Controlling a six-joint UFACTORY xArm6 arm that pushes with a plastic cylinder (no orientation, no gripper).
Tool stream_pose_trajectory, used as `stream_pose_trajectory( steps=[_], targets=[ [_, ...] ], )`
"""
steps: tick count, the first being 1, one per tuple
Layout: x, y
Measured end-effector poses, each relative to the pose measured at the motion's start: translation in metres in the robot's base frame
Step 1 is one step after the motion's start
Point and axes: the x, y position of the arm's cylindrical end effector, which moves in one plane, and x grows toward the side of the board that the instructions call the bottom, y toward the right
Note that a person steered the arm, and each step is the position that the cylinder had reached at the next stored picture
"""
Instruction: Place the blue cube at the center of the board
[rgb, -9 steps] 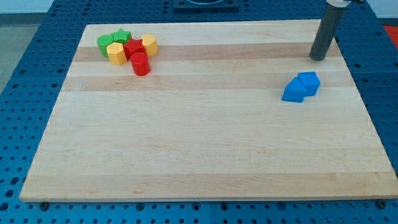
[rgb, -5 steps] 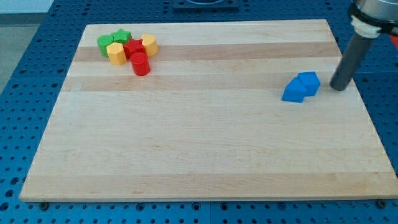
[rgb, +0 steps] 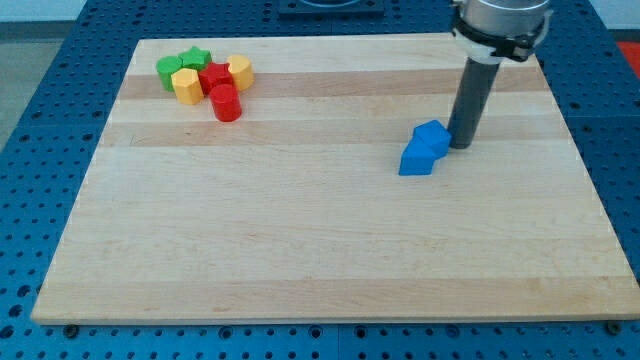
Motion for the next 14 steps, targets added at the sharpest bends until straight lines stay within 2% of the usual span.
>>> stream_pose_trajectory(
  steps=[7,8,9,10,11,12,13,14],
  targets=[
    [0.021,-0.159],
    [-0.001,-0.196],
    [-0.002,-0.203],
    [0.028,-0.197],
    [0.088,-0.177],
    [0.169,-0.141],
    [0.148,-0.065],
    [0.107,-0.053]
  ],
)
